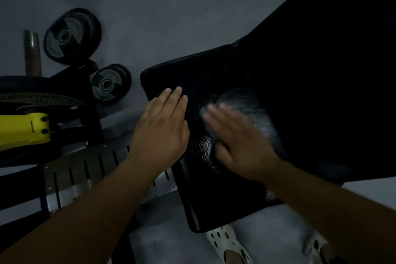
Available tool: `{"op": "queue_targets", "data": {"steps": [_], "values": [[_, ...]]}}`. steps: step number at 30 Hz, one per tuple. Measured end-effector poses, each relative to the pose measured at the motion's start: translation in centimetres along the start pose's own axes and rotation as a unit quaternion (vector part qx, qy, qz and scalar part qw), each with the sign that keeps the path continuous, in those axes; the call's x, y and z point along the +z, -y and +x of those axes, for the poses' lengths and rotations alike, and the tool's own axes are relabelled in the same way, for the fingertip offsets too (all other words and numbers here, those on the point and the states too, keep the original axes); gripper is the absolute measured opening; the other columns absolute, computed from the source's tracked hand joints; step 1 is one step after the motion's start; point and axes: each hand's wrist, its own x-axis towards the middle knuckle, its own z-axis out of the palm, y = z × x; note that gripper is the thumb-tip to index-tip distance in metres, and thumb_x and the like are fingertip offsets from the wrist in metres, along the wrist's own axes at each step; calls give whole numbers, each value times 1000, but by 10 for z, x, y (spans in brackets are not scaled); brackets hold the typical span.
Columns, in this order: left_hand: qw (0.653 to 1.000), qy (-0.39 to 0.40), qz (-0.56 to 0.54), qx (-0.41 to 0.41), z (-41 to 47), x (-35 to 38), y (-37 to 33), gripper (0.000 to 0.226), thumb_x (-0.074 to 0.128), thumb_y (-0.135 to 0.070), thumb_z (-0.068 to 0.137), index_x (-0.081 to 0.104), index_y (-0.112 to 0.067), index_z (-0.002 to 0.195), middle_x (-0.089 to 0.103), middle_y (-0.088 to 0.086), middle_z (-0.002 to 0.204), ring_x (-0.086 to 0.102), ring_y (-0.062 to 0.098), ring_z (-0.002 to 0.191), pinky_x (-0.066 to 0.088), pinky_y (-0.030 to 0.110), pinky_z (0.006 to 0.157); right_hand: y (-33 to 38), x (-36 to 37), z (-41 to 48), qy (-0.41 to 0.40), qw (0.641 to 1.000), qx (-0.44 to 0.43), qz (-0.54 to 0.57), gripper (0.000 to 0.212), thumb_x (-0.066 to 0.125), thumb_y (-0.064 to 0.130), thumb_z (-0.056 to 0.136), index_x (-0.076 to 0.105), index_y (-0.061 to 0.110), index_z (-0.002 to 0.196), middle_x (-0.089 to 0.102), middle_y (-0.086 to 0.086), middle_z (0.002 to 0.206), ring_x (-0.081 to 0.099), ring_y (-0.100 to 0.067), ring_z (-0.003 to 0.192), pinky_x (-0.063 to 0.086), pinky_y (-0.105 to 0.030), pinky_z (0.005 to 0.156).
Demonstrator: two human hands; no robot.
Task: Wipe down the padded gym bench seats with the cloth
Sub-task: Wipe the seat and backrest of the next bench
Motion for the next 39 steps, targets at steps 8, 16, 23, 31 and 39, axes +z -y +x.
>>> {"op": "queue_targets", "data": {"steps": [8, 16, 23, 31, 39], "values": [[1000, 7, 14, -7, 1, 7, 0, 59, 30, -34, 98, 37, -8, 151, 30, 10, 161, 24, 26, 149, 20, 44, 122, 30, 9, 49, -9, 998, 56, 15, 67, 30, 37, 95, 27, 14, 158, 22, -5, 165, 12, -26, 154, 13, -43, 124], [998, -14, -15, -52, 19, -1, 16, 65, 31, -40, 95, 36, -7, 151, 27, 10, 162, 20, 25, 151, 24, 43, 118, -18, -7, 132, -68, 972, 227, 15, 72, 29, 41, 90, 28, 17, 157, 24, -6, 165, 17, -29, 152, 11, -42, 122], [999, -7, -5, -43, 19, 4, 17, 65, 29, -39, 97, 35, -5, 152, 27, 13, 162, 19, 27, 151, 27, 45, 120, -41, -18, 86, 23, 1000, -5, -2, 68, 37, 40, 92, 31, 18, 156, 27, -5, 163, 19, -27, 151, 12, -37, 122], [999, -7, -25, -30, 17, 3, 21, 67, 30, -41, 97, 34, -3, 152, 26, 14, 162, 19, 27, 151, 21, 40, 121, 1, -10, 140, -11, 995, 80, 55, 66, 26, 43, 96, 27, 20, 158, 17, -1, 167, 7, -23, 154, 2, -38, 122], [998, -19, -27, -53, 4, -2, 24, 68, 31, -42, 97, 35, -2, 151, 26, 15, 161, 23, 27, 150, 19, 36, 120, -49, -17, 147, -54, 952, 302, 23, 73, 25, 48, 93, 23, 17, 159, 15, -9, 167, 11, -29, 153, 10, -42, 122]]}}
